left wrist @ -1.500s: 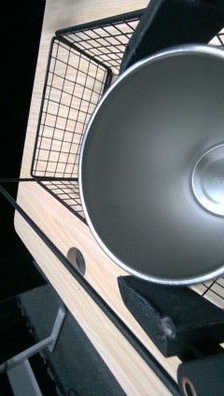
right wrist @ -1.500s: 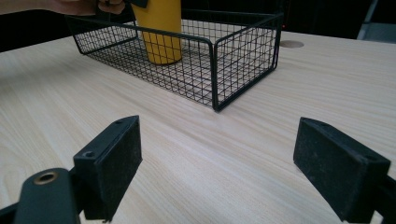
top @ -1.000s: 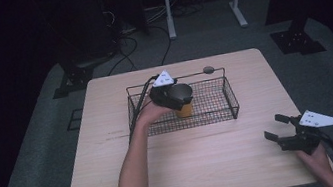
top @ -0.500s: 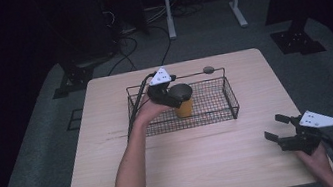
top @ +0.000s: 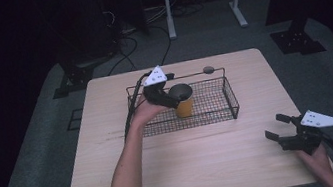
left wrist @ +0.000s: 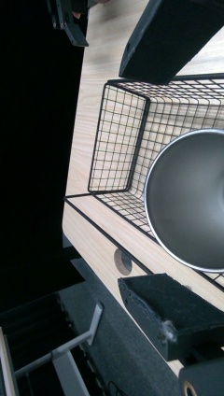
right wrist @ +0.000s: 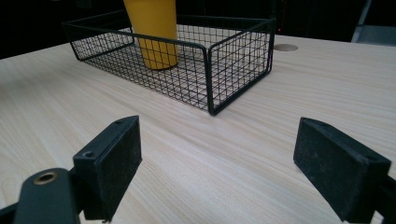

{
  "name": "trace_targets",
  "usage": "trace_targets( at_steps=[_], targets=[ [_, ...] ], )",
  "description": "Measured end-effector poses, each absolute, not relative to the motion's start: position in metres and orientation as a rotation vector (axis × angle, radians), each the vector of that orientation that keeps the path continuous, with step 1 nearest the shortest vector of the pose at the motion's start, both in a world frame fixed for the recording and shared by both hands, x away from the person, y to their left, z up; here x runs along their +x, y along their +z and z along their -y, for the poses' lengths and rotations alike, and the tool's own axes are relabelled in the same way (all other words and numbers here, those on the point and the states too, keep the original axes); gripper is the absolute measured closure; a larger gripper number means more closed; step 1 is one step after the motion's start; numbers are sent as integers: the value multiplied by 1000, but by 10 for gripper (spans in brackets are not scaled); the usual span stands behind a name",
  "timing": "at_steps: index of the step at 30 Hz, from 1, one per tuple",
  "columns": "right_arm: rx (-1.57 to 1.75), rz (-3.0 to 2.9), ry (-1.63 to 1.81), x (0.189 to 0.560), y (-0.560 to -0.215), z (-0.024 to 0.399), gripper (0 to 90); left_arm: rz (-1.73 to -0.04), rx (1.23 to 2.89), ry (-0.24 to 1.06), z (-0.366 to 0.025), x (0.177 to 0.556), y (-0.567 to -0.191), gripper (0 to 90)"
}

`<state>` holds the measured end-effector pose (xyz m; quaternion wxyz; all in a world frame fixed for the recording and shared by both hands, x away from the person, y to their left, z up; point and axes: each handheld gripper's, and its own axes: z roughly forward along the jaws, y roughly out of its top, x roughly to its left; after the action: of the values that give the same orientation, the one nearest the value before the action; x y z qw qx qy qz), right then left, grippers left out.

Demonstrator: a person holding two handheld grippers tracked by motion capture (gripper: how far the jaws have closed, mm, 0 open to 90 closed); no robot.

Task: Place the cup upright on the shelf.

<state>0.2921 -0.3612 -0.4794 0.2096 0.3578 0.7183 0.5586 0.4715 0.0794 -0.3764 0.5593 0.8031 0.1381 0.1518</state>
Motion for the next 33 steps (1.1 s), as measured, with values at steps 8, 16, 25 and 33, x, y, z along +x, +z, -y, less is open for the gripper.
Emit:
trace_targets(
  at_steps=[8, 16, 25, 33],
  targets=[
    [994, -1998, 1554, 292, -479, 361, 141, -310, 1888, 362, -82, 462, -375, 16],
    [992, -1998, 1554, 292, -479, 361, 141, -295, 1873, 373, -86, 453, -368, 16],
    [993, -1998, 1555, 292, -479, 361, 142, -271, 1854, 386, -90, 441, -365, 16],
    [992, -2000, 1553, 292, -479, 360, 142, -267, 1846, 395, -95, 432, -364, 16]
  ],
)
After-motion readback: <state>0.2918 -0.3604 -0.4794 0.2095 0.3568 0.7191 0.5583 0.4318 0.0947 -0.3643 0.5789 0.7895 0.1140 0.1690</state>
